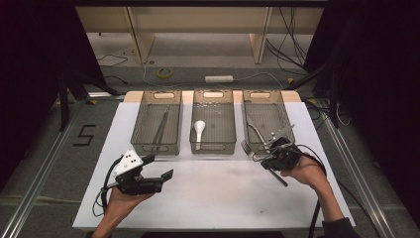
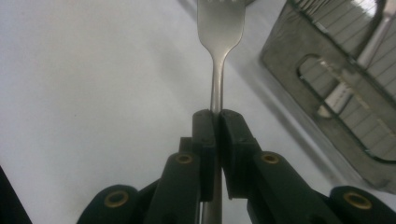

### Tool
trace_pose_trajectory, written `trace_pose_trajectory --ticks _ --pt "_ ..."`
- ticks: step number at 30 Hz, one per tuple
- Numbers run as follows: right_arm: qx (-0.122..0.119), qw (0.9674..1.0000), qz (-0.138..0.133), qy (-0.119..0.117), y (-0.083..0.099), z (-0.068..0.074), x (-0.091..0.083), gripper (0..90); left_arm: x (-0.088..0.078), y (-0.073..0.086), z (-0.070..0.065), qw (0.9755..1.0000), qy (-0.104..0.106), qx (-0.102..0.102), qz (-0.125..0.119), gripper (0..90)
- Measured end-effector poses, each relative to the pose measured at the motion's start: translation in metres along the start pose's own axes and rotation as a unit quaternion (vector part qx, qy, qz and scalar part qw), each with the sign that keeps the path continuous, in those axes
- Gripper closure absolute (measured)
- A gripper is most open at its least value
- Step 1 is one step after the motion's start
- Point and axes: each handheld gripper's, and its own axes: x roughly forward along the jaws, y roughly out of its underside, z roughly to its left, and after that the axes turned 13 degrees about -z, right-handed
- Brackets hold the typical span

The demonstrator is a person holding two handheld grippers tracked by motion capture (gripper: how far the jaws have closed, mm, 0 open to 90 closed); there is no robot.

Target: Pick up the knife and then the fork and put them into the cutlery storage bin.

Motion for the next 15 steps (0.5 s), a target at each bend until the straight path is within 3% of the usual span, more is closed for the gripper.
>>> trace_pose_trajectory --ticks 15 --pt "0.028 0.9974 -0.063 0.023 -0.032 -0.032 -0.026 85.4 0.000 0.000 0.000 1.0000 -0.002 0.000 -0.002 15.4"
